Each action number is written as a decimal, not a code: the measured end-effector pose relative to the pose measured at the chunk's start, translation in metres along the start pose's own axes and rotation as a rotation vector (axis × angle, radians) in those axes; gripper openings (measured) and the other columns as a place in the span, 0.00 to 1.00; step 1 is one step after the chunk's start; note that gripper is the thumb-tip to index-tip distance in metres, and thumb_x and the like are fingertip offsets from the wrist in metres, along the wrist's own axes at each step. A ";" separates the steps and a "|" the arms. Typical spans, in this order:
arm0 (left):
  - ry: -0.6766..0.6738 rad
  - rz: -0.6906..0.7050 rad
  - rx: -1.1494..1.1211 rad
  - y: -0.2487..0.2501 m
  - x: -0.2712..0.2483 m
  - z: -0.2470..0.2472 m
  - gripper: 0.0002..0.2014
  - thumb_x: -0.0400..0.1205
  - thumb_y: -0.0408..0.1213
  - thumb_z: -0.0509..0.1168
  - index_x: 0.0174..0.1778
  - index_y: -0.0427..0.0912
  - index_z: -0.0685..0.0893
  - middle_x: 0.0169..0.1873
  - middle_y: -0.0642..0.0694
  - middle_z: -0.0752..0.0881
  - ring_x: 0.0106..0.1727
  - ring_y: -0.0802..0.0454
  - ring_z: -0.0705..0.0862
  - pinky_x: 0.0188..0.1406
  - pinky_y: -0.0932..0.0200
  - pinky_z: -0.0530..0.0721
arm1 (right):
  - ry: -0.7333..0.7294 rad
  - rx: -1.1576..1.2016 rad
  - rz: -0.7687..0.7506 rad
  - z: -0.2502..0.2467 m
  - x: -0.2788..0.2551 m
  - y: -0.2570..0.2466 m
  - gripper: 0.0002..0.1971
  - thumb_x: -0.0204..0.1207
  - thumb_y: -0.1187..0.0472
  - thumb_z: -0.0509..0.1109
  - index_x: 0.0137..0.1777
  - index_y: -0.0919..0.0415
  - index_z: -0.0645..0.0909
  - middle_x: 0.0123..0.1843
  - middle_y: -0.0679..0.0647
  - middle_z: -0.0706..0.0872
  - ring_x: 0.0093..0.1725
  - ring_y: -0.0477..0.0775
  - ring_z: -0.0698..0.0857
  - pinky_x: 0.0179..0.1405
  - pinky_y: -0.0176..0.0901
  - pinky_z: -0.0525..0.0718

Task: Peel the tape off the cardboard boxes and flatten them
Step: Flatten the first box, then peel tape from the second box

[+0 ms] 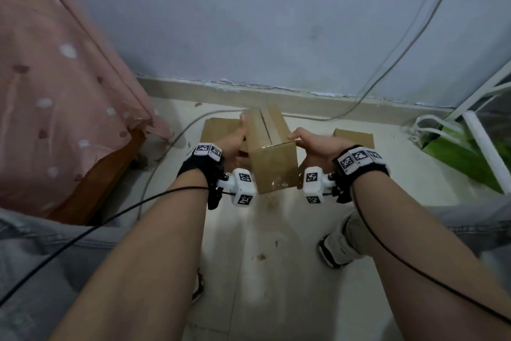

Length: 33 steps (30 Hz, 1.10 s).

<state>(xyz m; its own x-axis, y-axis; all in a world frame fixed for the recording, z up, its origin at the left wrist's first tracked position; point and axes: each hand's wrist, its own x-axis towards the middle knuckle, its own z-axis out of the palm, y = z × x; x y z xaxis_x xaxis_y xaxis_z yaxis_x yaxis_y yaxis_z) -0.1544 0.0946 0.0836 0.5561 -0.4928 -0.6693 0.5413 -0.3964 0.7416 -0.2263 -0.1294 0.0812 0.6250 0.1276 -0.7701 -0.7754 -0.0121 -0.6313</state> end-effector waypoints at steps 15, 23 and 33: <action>0.127 -0.214 0.074 -0.092 -0.044 -0.043 0.35 0.79 0.65 0.58 0.71 0.40 0.78 0.57 0.41 0.86 0.50 0.42 0.85 0.50 0.54 0.82 | -0.128 -0.208 0.050 0.094 0.032 0.046 0.64 0.48 0.32 0.86 0.84 0.44 0.60 0.81 0.66 0.68 0.57 0.72 0.89 0.62 0.77 0.81; 0.023 -0.370 0.294 -0.116 -0.029 -0.062 0.52 0.52 0.91 0.42 0.66 0.70 0.78 0.60 0.40 0.87 0.57 0.33 0.88 0.65 0.35 0.81 | -0.057 -0.273 -0.070 0.117 0.045 0.039 0.30 0.77 0.39 0.72 0.71 0.61 0.81 0.60 0.63 0.89 0.56 0.64 0.91 0.58 0.62 0.88; 0.260 -0.111 0.168 -0.139 -0.015 -0.058 0.28 0.69 0.52 0.79 0.66 0.56 0.82 0.58 0.43 0.87 0.55 0.42 0.88 0.59 0.41 0.87 | 0.158 -0.097 -0.063 0.108 0.069 0.058 0.19 0.80 0.50 0.73 0.62 0.64 0.82 0.60 0.65 0.87 0.57 0.69 0.89 0.55 0.63 0.89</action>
<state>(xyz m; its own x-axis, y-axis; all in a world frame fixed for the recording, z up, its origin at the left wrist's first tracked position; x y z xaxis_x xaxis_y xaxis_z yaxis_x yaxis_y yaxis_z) -0.2015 0.2018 -0.0118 0.6541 -0.2335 -0.7194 0.5076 -0.5696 0.6464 -0.2377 -0.0141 0.0010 0.6845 -0.0264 -0.7286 -0.7266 -0.1058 -0.6788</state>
